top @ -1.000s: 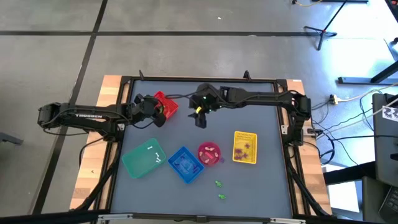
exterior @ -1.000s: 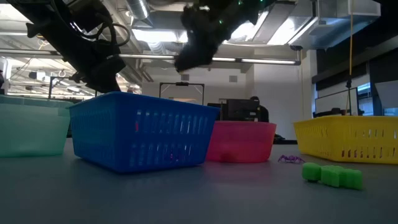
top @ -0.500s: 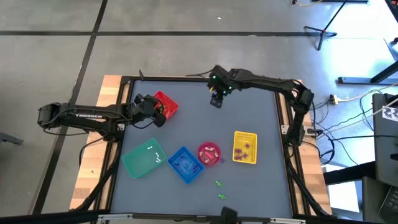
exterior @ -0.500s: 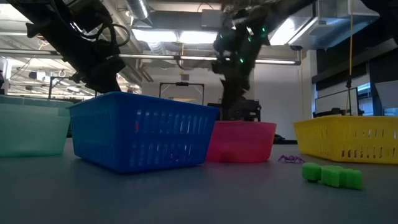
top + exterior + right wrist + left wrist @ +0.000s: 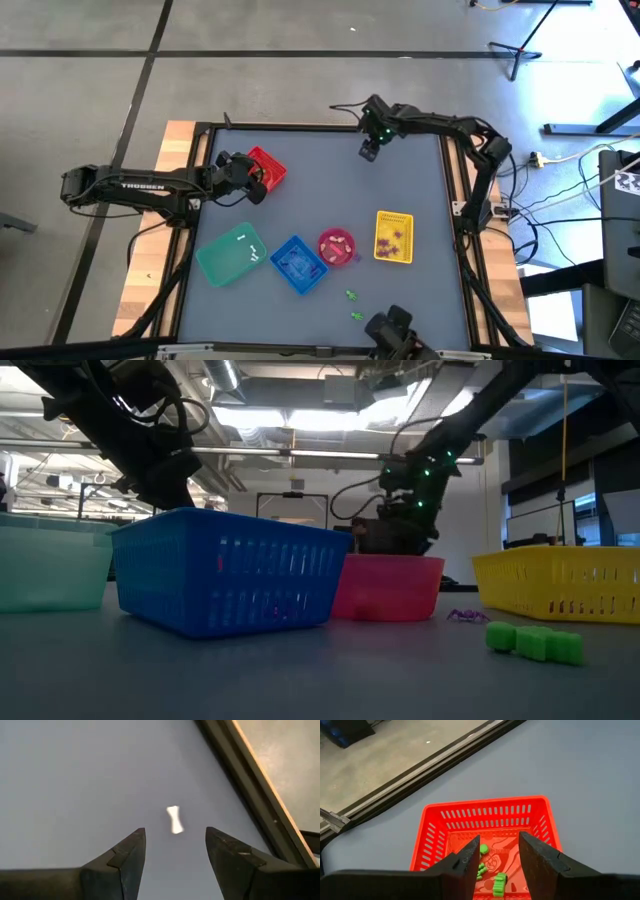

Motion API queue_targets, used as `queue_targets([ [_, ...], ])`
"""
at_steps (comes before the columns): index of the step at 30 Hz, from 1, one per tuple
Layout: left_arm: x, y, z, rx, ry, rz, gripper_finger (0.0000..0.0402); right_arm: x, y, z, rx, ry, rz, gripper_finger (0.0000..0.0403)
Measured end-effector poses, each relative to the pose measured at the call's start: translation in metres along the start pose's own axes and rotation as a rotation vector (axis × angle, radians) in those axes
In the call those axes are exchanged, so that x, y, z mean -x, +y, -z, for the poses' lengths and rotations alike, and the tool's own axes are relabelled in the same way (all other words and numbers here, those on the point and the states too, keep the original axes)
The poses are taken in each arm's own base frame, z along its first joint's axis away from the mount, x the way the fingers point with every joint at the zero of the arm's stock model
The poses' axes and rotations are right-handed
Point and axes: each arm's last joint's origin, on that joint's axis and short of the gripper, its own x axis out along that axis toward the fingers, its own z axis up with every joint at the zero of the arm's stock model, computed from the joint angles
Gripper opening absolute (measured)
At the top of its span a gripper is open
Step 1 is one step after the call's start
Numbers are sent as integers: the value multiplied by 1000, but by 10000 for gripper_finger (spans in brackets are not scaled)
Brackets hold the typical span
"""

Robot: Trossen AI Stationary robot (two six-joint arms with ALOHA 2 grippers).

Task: Sort Halloween decoration
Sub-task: Put the white bone toy into the green bin

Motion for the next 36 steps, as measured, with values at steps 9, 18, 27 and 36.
queue_targets([
  [9,0,0,0,1,-1,1,120,-21,-14,11,-40,3,8,207],
  [18,0,0,0,22,-2,2,120,-40,-13,14,-40,38,-4,207],
  [27,0,0,0,25,-1,5,120,-43,-13,14,-39,37,-34,178],
  [36,0,0,0,26,-1,5,120,-43,-12,14,-39,36,-38,121],
])
